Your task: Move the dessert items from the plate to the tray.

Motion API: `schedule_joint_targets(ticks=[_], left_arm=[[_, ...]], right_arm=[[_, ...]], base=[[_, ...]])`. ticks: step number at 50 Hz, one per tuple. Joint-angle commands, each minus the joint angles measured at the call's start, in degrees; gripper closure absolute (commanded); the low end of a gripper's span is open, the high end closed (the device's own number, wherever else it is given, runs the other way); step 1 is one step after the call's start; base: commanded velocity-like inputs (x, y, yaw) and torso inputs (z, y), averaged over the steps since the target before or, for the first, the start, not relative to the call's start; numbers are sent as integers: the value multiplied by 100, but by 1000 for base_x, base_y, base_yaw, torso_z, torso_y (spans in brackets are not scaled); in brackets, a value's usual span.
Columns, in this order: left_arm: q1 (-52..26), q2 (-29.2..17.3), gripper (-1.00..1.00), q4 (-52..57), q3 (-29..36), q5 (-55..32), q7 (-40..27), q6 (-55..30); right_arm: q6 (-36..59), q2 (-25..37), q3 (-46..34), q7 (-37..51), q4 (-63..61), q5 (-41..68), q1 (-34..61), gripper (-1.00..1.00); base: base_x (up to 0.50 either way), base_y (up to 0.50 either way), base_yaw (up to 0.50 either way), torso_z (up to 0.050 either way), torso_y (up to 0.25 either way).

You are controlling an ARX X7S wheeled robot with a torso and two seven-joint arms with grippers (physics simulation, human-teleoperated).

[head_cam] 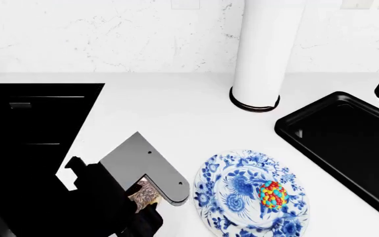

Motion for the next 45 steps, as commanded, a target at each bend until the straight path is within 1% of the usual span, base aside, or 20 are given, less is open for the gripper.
schedule_joint_targets(ticks=[1, 6, 20, 34, 45], left_arm=[[-554, -52, 100, -117, -116, -365, -7, 19], [-816, -61, 100, -214, -172, -393, -30, -36], [-1197, -136, 100, -400, -237, -230, -81, -163], [-1769, -315, 100, -705, -355, -234, -78, -379], [-2070, -404, 100, -907, -364, -156, -64, -583]], right_arm=[[-13, 53, -55, 14, 19, 45, 110, -100], [-29, 76, -58, 23, 16, 73, 133, -100], [-83, 75, 22, 12, -25, 60, -4, -100], [26, -107, -561, 62, 160, 95, 621, -100], [216, -405, -1376, -34, 1074, 469, 818, -100]], base=[[0, 0, 0, 0, 0], [0, 0, 0, 0, 0], [0, 0, 0, 0, 0], [0, 0, 0, 0, 0], [0, 0, 0, 0, 0]])
